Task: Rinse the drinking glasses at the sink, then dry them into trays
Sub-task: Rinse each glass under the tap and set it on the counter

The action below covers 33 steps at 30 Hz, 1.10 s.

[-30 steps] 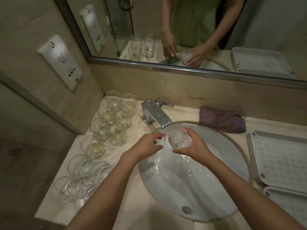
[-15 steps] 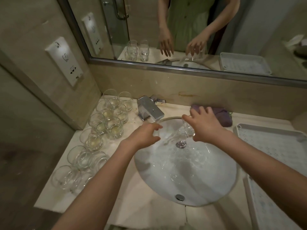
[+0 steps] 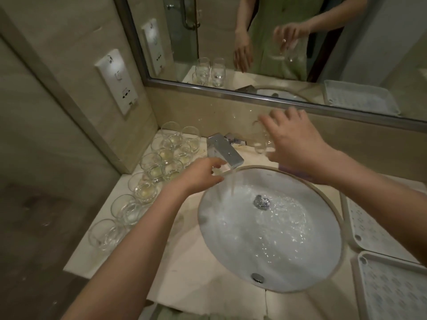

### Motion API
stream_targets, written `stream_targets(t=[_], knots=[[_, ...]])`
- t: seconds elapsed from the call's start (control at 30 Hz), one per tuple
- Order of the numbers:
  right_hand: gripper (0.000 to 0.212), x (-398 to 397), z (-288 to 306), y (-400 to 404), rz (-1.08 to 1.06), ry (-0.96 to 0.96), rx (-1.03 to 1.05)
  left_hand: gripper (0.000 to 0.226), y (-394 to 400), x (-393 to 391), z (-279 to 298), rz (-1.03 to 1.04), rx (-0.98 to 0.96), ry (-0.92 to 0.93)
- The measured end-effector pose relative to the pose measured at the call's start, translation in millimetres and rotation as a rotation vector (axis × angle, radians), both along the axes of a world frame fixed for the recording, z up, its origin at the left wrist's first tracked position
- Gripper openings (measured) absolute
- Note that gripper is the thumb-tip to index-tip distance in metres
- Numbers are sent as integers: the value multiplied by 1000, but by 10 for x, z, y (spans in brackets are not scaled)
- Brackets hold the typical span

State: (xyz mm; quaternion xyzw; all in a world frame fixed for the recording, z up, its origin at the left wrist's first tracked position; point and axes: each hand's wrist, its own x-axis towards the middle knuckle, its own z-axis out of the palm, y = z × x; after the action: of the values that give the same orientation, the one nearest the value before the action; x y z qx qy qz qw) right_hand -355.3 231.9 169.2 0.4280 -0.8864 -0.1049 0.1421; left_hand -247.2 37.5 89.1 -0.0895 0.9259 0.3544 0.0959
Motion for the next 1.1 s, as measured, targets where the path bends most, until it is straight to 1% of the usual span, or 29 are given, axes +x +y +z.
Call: stream_targets(t=[0.07, 0.1, 0.13, 0.2, 0.27, 0.37, 0.43, 0.5, 0.6, 0.7, 0.8, 0.9, 1.03, 1.1], knots=[[80, 108, 51, -175, 52, -385, -281, 49, -142, 74, -10, 48, 23, 0], [84, 182, 56, -270, 70, -556, -414, 49, -220, 122, -30, 83, 31, -8], [87, 261, 26, -379, 86, -683, -503, 49, -304, 179, -56, 129, 31, -15], [91, 420, -127, -608, 104, -848, -570, 51, -473, 316, -117, 246, -18, -6], [88, 572, -390, -848, 130, -971, -568, 53, -649, 479, -194, 384, -107, 12], [85, 772, -852, -1155, 201, -1070, -514, 59, -888, 700, -330, 533, -196, 14], [85, 860, -1135, -1321, 213, -1140, -508, 67, -1017, 798, -427, 578, -239, -49], [87, 893, -1323, -1466, 210, -1129, -490, 77, -1127, 847, -519, 602, -271, -126], [86, 851, -1475, -1659, 234, -937, -405, 93, -1272, 839, -635, 600, -288, -218], [87, 817, -1579, -1782, 260, -976, -364, 99, -1382, 786, -727, 567, -275, -301], [87, 799, -1694, -1846, 316, -988, -284, 95, -1451, 756, -791, 544, -230, -341], [85, 793, -1767, -1920, 373, -938, -183, 89, -1504, 763, -847, 550, -155, -338], [85, 741, -1864, -1979, 509, -653, -120, 83, -1555, 772, -876, 569, -119, -289], [85, 714, -1896, -1990, 558, -558, -102, 82, -1568, 783, -892, 577, -117, -276]])
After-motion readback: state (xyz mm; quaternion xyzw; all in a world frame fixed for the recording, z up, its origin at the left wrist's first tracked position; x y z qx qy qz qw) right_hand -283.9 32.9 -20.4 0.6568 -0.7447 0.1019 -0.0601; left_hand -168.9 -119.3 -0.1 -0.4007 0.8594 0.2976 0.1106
